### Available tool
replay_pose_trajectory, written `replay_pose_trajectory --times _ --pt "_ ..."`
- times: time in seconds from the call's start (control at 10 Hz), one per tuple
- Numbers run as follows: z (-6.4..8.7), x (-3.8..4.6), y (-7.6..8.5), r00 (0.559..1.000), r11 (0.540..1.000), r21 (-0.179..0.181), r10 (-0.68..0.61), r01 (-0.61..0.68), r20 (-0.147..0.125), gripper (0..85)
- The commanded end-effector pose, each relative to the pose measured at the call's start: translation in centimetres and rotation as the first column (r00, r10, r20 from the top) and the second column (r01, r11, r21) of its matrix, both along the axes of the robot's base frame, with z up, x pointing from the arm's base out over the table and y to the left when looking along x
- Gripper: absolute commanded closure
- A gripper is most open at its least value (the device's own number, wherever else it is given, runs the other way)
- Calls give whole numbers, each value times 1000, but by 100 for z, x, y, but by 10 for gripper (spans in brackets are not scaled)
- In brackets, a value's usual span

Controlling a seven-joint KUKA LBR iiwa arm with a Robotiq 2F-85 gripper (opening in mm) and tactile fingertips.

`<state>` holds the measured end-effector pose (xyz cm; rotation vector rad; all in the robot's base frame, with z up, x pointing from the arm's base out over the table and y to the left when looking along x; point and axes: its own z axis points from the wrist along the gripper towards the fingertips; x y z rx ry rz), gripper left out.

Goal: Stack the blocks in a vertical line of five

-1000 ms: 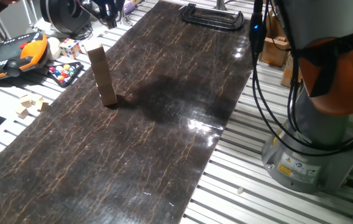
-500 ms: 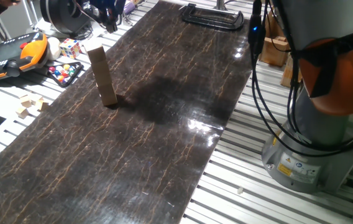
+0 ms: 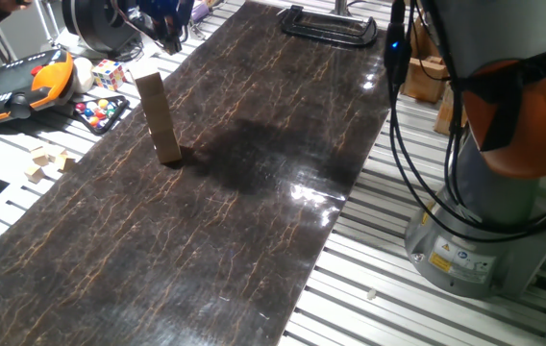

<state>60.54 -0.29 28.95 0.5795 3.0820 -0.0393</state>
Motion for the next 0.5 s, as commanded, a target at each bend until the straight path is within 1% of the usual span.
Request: replay_pose_trajectory --times 0.0,0.4 --pt "0 0 -2 1000 1000 4 10 -10 0 840" --pt "-2 0 -4 1000 1000 15 18 -18 3 840"
